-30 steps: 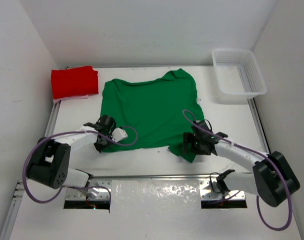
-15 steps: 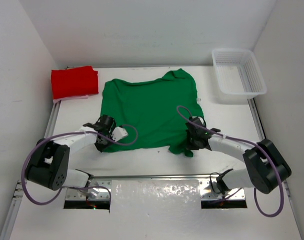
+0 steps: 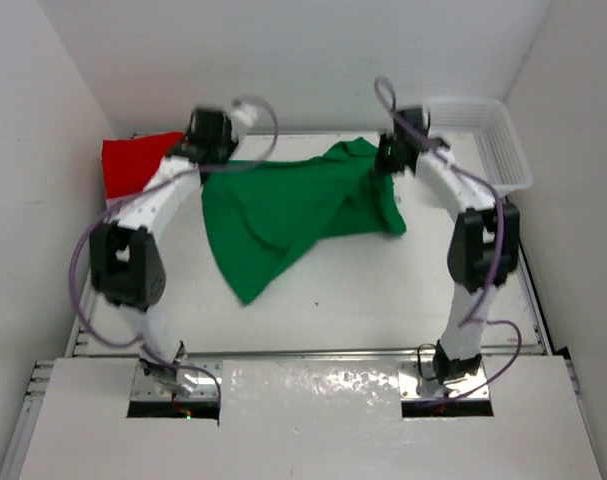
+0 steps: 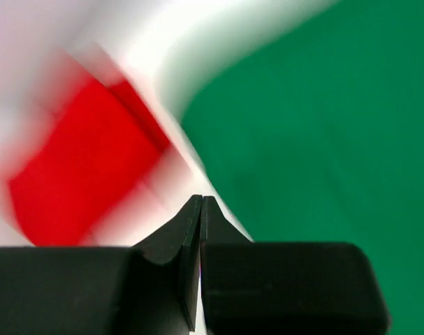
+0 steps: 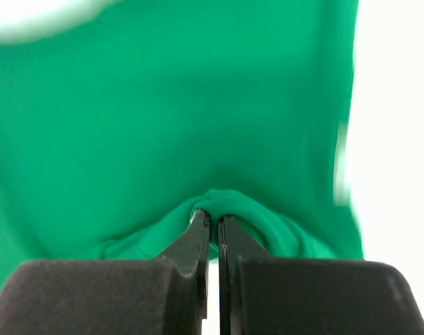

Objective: Fold and stack the t-shirts
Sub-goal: Flatten out the tshirt

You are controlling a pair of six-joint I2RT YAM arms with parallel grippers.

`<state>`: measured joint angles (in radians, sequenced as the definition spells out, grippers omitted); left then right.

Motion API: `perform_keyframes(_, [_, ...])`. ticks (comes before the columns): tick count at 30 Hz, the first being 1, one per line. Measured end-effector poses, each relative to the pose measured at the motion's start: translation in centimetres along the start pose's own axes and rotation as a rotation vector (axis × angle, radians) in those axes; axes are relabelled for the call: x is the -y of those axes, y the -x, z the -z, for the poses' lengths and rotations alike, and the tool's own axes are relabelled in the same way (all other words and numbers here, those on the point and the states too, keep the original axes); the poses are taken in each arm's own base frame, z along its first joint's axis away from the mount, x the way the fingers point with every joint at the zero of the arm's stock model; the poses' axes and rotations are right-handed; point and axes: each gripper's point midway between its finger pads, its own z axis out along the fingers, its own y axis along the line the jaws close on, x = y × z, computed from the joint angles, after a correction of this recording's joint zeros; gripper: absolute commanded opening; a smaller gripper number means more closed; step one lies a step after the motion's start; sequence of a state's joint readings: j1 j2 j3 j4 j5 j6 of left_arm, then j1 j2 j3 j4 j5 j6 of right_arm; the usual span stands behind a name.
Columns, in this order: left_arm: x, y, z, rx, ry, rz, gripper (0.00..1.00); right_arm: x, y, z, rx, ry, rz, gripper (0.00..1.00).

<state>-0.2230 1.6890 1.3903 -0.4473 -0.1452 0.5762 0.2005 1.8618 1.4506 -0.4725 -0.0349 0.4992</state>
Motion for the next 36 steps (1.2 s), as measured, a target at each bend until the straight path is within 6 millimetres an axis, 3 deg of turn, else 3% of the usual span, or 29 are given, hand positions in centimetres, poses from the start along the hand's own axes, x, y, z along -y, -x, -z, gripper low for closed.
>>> perform_keyframes(2, [-6.2,8.3,-0.7,0.169,0.125,0.088,0.0,-1.3,9.9,-0.6,0.157,0.042,-0.013,0.0])
perform_keyframes(4, [-11.4,14.4,0.6,0.312,0.211,0.16,0.0,-1.5,18.6,0.5,0.325,0.083,-0.057,0.0])
perform_keyframes(6, [-15.0,19.1,3.6,0.448,0.258,0.188,0.0,-1.1,24.7,3.4,0.495,0.134,-0.117,0.0])
perform_keyframes(7, [-16.0,20.4,5.5,0.494,0.265,0.178,0.03,-0.5,25.7,5.9,0.559,0.149,-0.146,0.0])
perform_keyframes(8, [-16.3,20.7,7.2,0.515,0.265,0.162,0.11,0.4,25.3,8.0,0.579,0.143,-0.174,0.0])
perform_keyframes(9, [-15.4,20.2,8.4,0.515,0.251,0.136,0.12,1.2,24.0,10.6,0.597,0.135,-0.195,0.0])
perform_keyframes(11, [-9.7,17.8,9.5,0.469,0.169,0.053,0.13,0.9,21.3,14.5,0.622,0.137,-0.2,0.0])
perform_keyframes(13, [0.4,14.9,8.8,0.407,0.001,-0.073,0.14,-2.3,18.4,16.9,0.643,0.205,-0.168,0.0])
perform_keyframes(16, [15.0,9.8,5.8,0.288,-0.329,-0.232,0.15,-7.0,13.6,16.7,0.597,0.307,-0.109,0.0])
perform_keyframes(17, [17.9,7.7,4.7,0.223,-0.408,-0.257,0.15,-7.8,12.4,16.0,0.564,0.319,-0.091,0.0])
perform_keyframes(19, [20.3,3.8,2.7,0.096,-0.496,-0.255,0.17,-8.7,10.8,14.2,0.502,0.307,-0.057,0.0])
perform_keyframes(21, [19.6,2.1,1.9,0.033,-0.513,-0.212,0.18,-10.0,10.0,13.3,0.464,0.297,-0.007,0.0])
perform_keyframes(24, [16.6,2.8,2.0,0.056,-0.495,-0.128,0.21,-14.2,10.2,14.7,0.468,0.335,0.091,0.0])
perform_keyframes(26, [13.9,4.2,2.7,0.112,-0.474,-0.073,0.25,-18.3,11.4,18.2,0.532,0.414,0.154,0.0])
perform_keyframes(27, [12.8,4.7,3.2,0.14,-0.466,-0.05,0.27,-19.4,11.8,19.4,0.554,0.439,0.174,0.0])
perform_keyframes(29, [9.9,5.5,4.4,0.195,-0.438,-0.006,0.31,-22.5,13.6,24.6,0.658,0.523,0.208,0.0])
perform_keyframes(32, [6.3,5.7,6.1,0.25,-0.388,0.038,0.4,-22.9,16.2,29.1,0.776,0.549,0.202,0.0])
perform_keyframes(36, [2.9,5.5,7.6,0.291,-0.337,0.08,0.46,-22.0,17.0,30.7,0.815,0.539,0.183,0.0])
